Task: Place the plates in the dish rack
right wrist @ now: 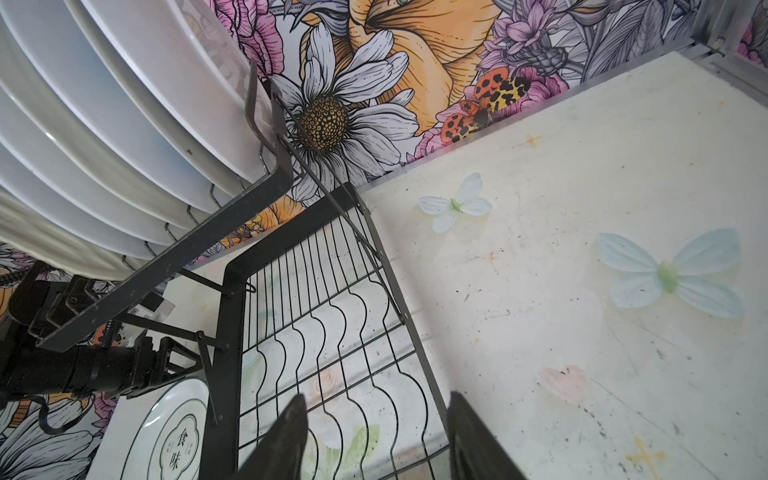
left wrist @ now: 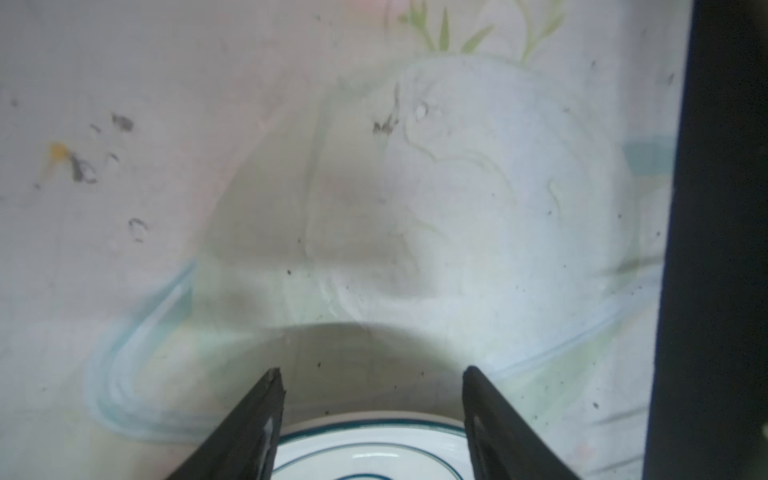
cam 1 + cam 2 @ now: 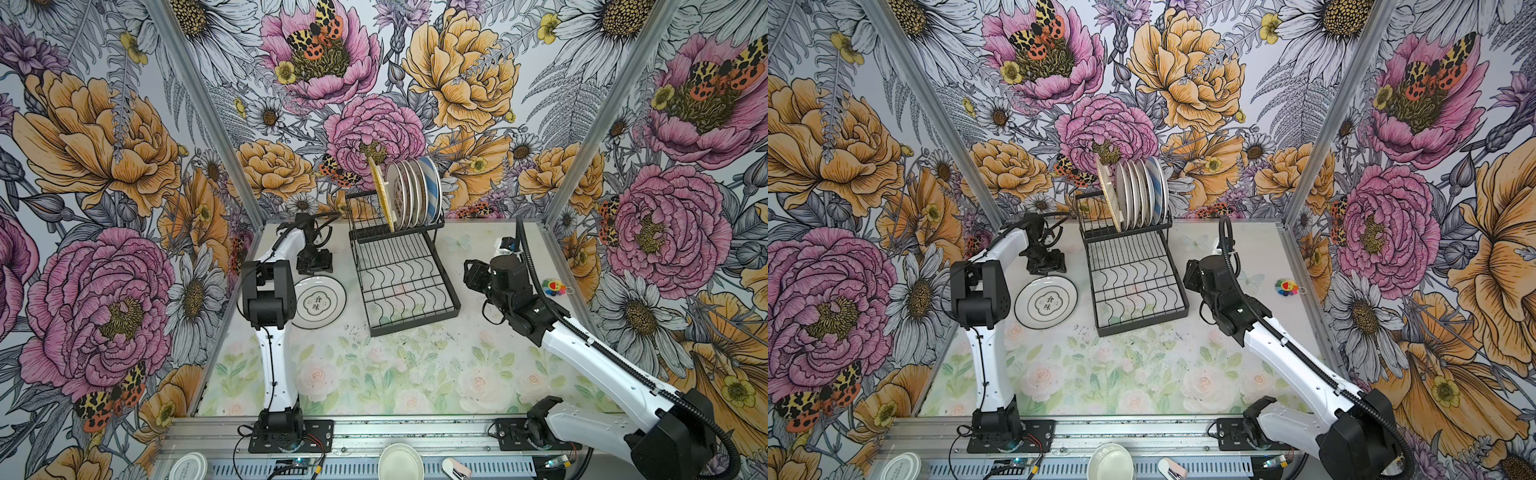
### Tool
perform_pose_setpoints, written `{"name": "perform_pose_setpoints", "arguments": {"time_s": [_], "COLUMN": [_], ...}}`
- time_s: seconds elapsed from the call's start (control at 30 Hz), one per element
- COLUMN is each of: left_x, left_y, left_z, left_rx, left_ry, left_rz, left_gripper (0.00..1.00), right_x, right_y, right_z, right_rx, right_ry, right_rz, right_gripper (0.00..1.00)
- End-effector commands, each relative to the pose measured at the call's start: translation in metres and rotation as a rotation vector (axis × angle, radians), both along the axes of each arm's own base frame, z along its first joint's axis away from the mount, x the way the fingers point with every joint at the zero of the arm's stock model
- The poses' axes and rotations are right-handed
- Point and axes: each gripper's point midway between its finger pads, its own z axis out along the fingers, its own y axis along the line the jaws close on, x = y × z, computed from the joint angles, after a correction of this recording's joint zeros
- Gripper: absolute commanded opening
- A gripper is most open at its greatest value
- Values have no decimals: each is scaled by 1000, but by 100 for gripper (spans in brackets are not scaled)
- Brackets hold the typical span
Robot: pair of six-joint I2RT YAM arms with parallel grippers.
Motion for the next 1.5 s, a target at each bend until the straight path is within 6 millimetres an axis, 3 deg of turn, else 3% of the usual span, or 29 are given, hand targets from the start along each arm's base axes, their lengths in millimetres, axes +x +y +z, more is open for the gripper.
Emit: {"name": "perform_pose_setpoints", "arguments": {"time_s": [0.0, 0.4, 0.7, 0.83, 0.87, 1.07, 1.23, 1.47], "left_x": [-19, -88, -118, -121, -118, -118, -121, -100], "left_y": [4, -4, -16, -12, -9, 15, 34, 23], "left_z": [5, 5, 8, 11, 26, 46, 38, 26], "left_rx": [34, 6, -56, -94, -110, -194, -232, -277], "left_ry": [17, 91, 114, 91, 39, -72, -101, -100], "left_rz": [12, 51, 68, 118, 142, 322, 412, 375], "left_gripper": [69, 69, 69, 73, 74, 86, 89, 88], "right_x": [-5, -7, -8, -9, -9, -11, -10, -10], "right_y": [3, 11, 19, 23, 24, 28, 32, 36], "right_z": [1, 5, 7, 7, 6, 5, 1, 1], "right_rx": [18, 25, 25, 24, 25, 24, 20, 17], "right_ry": [-1, -8, -7, -7, -5, -3, 9, 11], "right_rz": [15, 45, 66, 74, 76, 89, 103, 109], "right_gripper": [54, 54, 54, 55, 54, 55, 55, 55]}}
